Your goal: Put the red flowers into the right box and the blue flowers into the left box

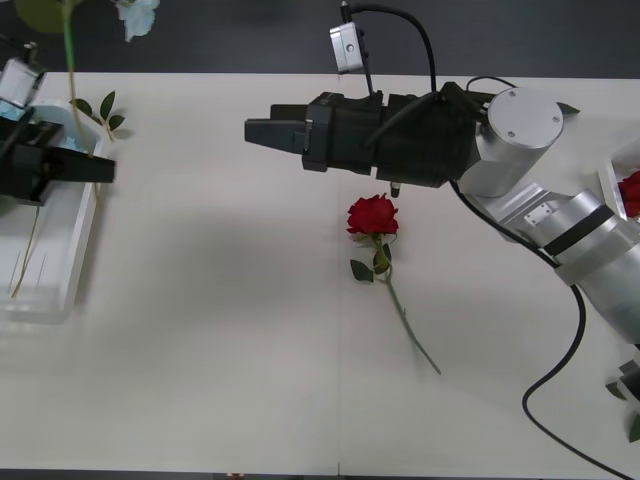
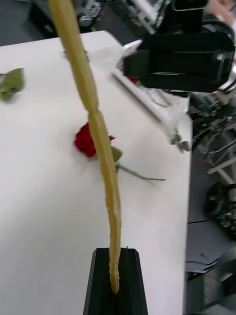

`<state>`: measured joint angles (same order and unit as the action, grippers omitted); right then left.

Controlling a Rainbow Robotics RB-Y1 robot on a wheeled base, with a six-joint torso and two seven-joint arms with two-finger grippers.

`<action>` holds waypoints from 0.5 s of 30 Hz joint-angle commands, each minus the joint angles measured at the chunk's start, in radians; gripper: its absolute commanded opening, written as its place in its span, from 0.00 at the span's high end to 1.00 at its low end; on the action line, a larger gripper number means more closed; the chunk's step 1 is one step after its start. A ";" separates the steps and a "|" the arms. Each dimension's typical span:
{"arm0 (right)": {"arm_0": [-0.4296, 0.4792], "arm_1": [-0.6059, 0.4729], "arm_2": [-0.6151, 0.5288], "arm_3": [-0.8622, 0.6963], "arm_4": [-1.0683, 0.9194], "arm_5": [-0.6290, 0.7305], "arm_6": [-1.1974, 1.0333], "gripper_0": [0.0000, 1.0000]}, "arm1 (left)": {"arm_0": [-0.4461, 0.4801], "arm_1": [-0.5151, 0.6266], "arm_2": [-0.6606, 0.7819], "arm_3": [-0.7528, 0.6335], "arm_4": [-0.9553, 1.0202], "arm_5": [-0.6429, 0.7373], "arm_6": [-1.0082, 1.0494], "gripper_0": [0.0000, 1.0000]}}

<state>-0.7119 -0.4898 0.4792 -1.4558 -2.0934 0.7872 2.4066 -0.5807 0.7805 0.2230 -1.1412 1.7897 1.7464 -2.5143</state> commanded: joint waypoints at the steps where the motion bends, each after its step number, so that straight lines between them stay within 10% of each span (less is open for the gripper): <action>1: -0.060 -0.072 -0.045 -0.031 0.098 0.106 -0.066 0.12 | -0.002 0.074 0.171 -0.025 -0.142 0.062 0.045 1.00; 15: -0.149 -0.159 -0.056 -0.038 0.541 0.544 -0.506 0.12 | 0.042 0.267 0.342 -0.025 -0.535 -0.010 0.028 1.00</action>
<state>-0.8214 -0.6351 0.4267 -1.4560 -1.5971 1.2992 1.9993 -0.5562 0.9916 0.5513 -1.1412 1.2896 1.7618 -2.5143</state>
